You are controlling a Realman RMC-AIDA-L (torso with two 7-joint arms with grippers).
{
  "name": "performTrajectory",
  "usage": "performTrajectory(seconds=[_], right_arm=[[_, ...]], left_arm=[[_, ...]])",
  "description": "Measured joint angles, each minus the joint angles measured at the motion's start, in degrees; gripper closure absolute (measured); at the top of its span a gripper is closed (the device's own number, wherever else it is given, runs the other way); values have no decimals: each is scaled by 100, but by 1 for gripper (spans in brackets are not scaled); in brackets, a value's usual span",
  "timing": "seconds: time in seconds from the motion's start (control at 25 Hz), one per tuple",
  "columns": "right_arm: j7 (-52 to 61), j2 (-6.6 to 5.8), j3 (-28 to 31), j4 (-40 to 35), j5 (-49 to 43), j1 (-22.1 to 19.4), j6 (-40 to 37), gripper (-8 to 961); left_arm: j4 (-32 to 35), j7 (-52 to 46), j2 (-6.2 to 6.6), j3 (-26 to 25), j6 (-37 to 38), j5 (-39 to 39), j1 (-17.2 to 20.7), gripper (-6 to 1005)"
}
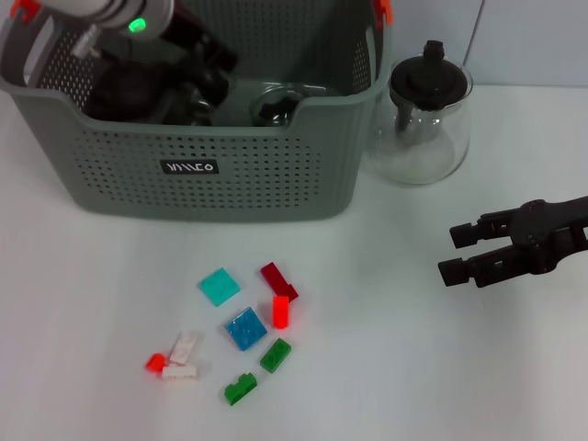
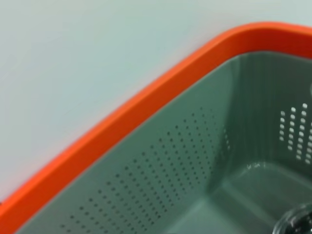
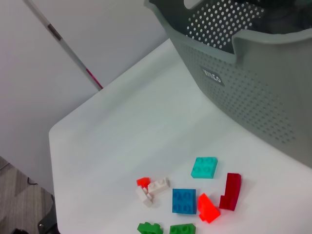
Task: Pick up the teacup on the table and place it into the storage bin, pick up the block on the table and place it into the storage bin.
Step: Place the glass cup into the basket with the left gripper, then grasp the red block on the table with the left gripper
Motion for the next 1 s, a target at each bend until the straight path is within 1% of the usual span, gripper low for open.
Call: performTrajectory(seconds=[0.08,0.16,0.2,0.24,0.32,0.36,0.4,0.44,0.48,0.52,0.6,0.64,0.68,0.72,0.8,0.88,1.0], right_arm=[[-19,-5,17,12,0,-1,0,7],[-23,-9,22,15,0,-4,0,7],[-26,-12,23,15,1,-7,-3,7],[-28,-15,24,16,6,-9,-9,7],[-34,-23,29,8,19,-11,-25,7],[-35,-26,30,0,24,-11,-30,7],[-35,-28,32,-7,26,-11,-33,7],[-38,-28,32,-12,29,-9,-42,7],[-47,-28,32,-14,29,-9,-45,7],[-58,-29,32,-17,30,-6,-52,7],[-94,-29,32,-20,35,-5,-60,8],[-108,-30,34,-21,38,-4,-61,8],[-112,-31,38,-21,39,-4,-62,8],[-114,-29,42,-21,39,-3,-63,8],[-117,-30,69,-23,42,2,-61,8],[-118,-30,108,-23,49,9,-62,8],[-116,-29,153,-3,57,30,-58,8]], left_arm=[[390,-25,-1,-75,274,-65,94,399],[862,-23,-13,-266,585,-247,199,351],[1125,-3,-22,-413,781,-444,258,327],[1348,40,-25,-557,979,-688,320,327],[1792,225,-7,-919,1553,-1434,473,328],[2005,397,12,-1149,1904,-1983,568,328],[2100,510,26,-1289,2103,-2303,646,328],[2234,781,60,-1568,2529,-3018,790,328],[2297,1010,94,-1787,2871,-3576,922,328],[2309,1153,117,-1907,3076,-3901,1014,329],[2315,1672,182,-2217,3804,-4916,1315,329],[2361,2143,186,-2364,4473,-5549,1608,329],[2416,2340,166,-2402,4748,-5719,1737,329],[2416,2340,166,-2402,4748,-5719,1737,330],[2640,2668,98,-2410,5170,-5806,1989,330],[2978,2898,30,-2241,5393,-5678,2331,331],[3416,3117,-56,-1948,5471,-5345,2736,331]])
